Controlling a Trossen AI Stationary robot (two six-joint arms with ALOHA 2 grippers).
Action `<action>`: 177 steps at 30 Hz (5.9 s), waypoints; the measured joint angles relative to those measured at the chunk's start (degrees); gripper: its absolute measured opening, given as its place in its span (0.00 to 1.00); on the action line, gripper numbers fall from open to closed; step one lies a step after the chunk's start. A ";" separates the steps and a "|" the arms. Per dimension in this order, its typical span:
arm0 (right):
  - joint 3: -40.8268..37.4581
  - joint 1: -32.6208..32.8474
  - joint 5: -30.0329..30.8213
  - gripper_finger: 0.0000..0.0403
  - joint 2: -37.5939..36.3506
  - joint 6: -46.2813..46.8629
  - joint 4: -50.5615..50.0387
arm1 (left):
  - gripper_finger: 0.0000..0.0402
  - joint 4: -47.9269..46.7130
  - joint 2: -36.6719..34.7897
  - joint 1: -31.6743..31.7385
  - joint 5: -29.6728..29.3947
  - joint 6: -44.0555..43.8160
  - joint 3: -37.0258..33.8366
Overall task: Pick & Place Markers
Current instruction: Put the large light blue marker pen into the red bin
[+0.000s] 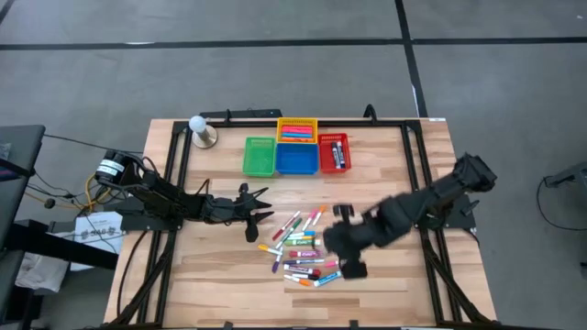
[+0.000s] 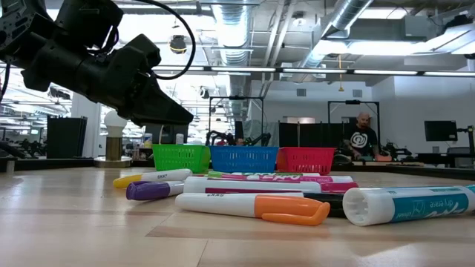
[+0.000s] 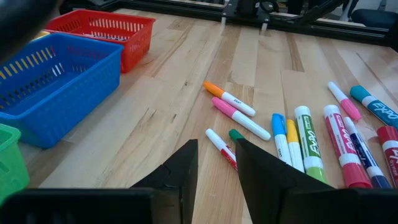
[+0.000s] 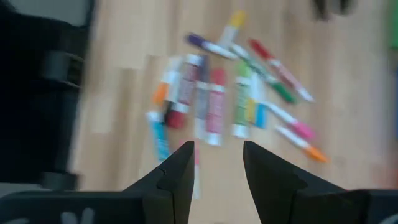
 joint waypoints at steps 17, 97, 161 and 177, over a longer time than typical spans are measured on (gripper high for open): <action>-2.26 8.05 3.90 0.32 7.04 10.47 4.93 | 0.27 -0.01 -0.02 0.00 -0.02 -0.09 0.00; -14.41 7.19 -8.29 0.32 20.74 12.50 18.44 | 0.27 3.88 0.00 3.34 0.22 2.58 0.04; 7.14 4.69 -5.81 0.17 20.68 10.34 -0.33 | 0.27 3.86 0.00 3.34 2.78 2.16 0.04; 7.14 -14.16 4.35 0.17 20.66 1.50 -4.07 | 0.27 3.66 0.00 2.19 4.20 2.16 0.04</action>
